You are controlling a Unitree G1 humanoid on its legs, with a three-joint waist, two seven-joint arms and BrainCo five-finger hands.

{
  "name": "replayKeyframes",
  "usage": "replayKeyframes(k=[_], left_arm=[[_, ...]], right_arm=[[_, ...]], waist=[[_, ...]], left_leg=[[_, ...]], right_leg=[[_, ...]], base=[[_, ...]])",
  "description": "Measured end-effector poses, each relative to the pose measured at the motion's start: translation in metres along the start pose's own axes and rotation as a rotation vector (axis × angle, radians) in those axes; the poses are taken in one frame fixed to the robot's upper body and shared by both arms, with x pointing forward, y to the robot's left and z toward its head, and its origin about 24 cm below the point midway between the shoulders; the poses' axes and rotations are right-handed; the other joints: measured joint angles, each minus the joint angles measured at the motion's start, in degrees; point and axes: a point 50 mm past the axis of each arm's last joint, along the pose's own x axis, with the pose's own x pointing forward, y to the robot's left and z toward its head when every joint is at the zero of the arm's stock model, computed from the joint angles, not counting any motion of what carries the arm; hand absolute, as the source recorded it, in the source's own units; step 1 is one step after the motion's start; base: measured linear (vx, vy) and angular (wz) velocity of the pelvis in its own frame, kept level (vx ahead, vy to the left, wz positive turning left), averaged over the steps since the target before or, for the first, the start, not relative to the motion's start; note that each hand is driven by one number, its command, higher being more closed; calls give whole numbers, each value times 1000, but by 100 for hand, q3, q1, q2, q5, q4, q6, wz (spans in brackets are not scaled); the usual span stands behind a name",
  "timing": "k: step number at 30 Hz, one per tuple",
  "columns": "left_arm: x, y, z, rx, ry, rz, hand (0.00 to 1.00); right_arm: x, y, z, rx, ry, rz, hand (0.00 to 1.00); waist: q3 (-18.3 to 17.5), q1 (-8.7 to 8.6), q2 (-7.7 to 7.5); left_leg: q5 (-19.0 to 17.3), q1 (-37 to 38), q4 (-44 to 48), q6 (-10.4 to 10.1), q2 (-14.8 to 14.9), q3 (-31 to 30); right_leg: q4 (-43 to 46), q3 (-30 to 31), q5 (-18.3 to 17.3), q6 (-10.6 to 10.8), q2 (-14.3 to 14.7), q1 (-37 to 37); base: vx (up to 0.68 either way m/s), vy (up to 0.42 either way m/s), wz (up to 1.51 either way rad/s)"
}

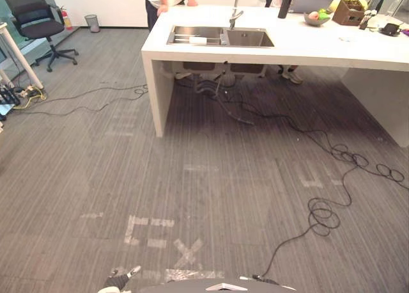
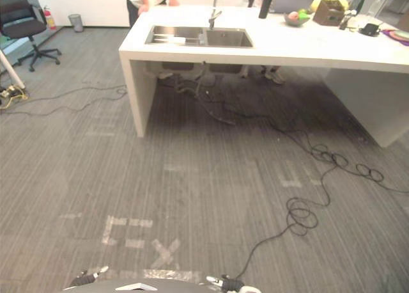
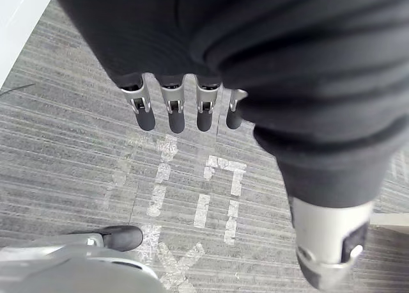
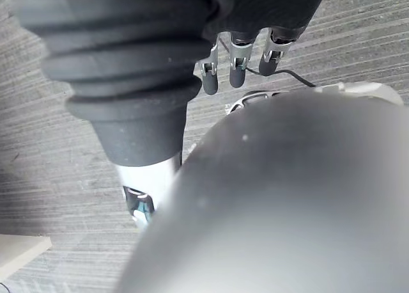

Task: Walk over to the sink, pick up the cup, carry it to the dishwasher, place the cup inside the dishwasher, then close the dishwasher door

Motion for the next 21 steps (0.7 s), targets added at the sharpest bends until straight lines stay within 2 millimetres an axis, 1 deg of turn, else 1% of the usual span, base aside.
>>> replayKeyframes(k=[9,21], left_arm=[[0,1,-3,14,18,-26,0],[0,2,-4,11,26,-2,0]], right_arm=[[1,1,0,3,2,3,0],[1,0,2,-7,-42,-29,0]], waist=[[33,6,-32],[45,-32,-37]], left_leg=[[-3,1,0,2,-17,-1],[-11,1,0,-4,-13,17]], right_leg=[[0,-7,-22,33,-15,7],[-12,9,-22,32,-12,6]], base=[[0,0,0],[0,0,0]])
